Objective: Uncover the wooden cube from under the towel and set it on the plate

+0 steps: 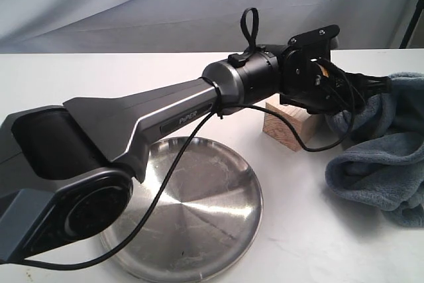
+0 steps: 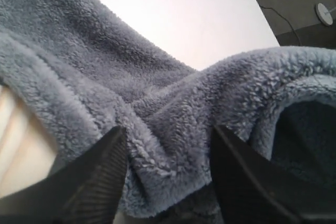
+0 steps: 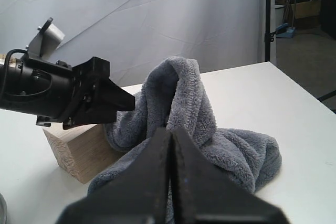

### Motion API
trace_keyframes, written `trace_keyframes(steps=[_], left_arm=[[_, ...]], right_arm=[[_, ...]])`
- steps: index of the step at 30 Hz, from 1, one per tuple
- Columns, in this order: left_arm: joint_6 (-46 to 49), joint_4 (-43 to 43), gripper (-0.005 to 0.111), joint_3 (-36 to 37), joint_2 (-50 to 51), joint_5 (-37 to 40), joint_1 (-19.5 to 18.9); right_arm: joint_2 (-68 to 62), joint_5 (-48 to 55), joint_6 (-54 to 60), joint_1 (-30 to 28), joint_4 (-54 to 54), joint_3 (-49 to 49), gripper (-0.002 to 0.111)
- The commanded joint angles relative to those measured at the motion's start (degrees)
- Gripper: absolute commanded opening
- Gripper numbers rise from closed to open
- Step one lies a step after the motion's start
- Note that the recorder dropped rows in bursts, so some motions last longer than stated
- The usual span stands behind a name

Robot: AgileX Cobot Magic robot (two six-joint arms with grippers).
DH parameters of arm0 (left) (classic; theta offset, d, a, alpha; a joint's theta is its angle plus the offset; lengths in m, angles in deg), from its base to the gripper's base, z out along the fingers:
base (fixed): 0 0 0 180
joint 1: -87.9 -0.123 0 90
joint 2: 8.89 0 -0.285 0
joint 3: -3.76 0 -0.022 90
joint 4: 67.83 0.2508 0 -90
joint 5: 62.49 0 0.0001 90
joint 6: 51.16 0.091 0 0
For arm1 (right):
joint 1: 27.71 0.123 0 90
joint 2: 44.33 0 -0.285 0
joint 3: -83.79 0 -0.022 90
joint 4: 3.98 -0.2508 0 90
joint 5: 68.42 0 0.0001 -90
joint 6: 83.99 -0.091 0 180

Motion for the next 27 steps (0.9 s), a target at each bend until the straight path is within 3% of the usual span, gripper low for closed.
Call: trace_keyframes(steps=[1,9,14,19,27], left_arm=[[7.98,-9.25,0.049,-0.05,1.66,-1.20,-0.03],[18.90,-22.34,0.049,-0.05,4.27,5.55,-0.03],[24.17,-23.77,0.049,-0.05,4.86,12.63,-0.03],[27.20,-24.22,0.049,-0.05,4.72,13.22,-0.03],[30.73,-19.86,0.049,-0.05,5.10,29.03,-0.03]], right_arm=[[0.18,-0.05,0.43,0.08,-0.14,-0.22,0.000],[0.18,-0.05,0.43,0.08,-0.14,-0.22,0.000],[0.18,-0.05,0.43,0.08,-0.14,-0.22,0.000],[0.18,-0.05,0.43,0.08,-0.14,-0.22,0.000],[0.18,-0.05,0.43,0.08,-0.14,-0.22,0.000]])
